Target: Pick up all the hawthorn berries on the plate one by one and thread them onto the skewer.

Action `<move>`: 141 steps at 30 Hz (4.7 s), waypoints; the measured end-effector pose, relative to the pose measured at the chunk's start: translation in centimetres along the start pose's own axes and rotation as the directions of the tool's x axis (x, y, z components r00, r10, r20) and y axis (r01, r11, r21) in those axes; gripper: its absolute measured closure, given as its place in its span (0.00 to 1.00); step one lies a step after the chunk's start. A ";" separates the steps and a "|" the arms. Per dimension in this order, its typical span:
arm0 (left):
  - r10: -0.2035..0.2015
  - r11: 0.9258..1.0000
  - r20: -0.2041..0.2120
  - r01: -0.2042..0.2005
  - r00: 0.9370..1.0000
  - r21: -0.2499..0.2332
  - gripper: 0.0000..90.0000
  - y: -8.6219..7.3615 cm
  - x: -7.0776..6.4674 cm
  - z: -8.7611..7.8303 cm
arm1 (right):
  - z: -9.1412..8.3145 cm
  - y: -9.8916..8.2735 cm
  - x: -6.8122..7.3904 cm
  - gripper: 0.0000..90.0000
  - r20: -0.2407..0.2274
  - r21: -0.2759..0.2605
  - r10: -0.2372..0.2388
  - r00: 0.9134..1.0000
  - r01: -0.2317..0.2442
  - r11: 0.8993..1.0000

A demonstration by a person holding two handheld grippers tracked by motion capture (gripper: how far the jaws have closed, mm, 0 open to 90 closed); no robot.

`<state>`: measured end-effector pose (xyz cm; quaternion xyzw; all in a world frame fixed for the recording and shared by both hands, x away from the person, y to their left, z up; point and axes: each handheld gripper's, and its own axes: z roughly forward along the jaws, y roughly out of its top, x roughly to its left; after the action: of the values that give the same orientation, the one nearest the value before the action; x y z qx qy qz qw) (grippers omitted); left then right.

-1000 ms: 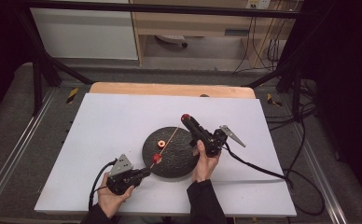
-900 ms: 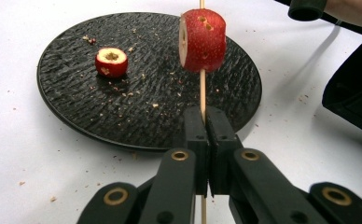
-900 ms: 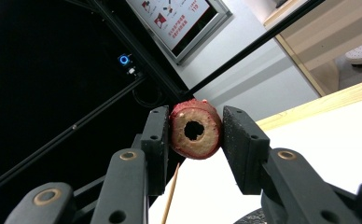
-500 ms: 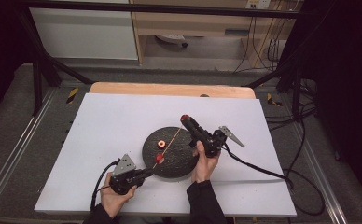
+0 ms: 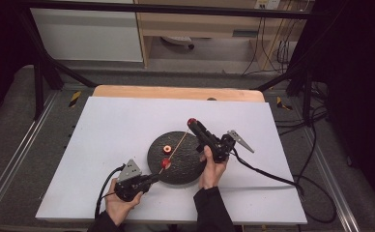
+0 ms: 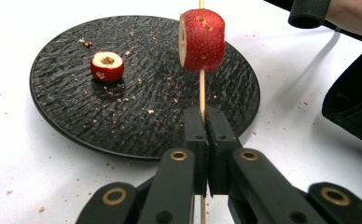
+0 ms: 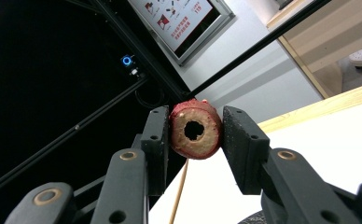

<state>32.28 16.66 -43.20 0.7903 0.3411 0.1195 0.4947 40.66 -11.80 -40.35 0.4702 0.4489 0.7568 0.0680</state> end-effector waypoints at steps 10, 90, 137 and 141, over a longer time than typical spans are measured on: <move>-0.008 1.000 0.000 0.008 1.000 -0.010 0.98 0.2 -0.4 0.4 | 0.1 -0.2 -0.1 0.70 -0.003 0.003 0.009 1.000 -0.009 1.000; 0.040 0.999 -0.007 -0.040 0.999 -0.017 0.98 2.6 2.4 -1.7 | -2.4 0.4 -1.5 0.02 -0.023 0.585 -0.385 0.923 0.325 0.743; -0.021 0.999 -0.016 0.021 1.000 0.024 0.98 -1.8 7.1 -6.5 | 6.7 -1.5 1.4 0.04 -0.193 0.827 -0.524 0.829 0.425 0.368; -0.023 0.999 -0.020 0.023 1.000 0.023 0.98 -1.8 7.1 -6.5 | 7.8 -2.0 1.5 0.05 -0.196 0.833 -0.536 0.821 0.428 0.351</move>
<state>33.33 26.43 -42.70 0.7910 0.3563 0.1174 0.4833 45.20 -5.06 -39.61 0.3289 0.8719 0.3552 0.0737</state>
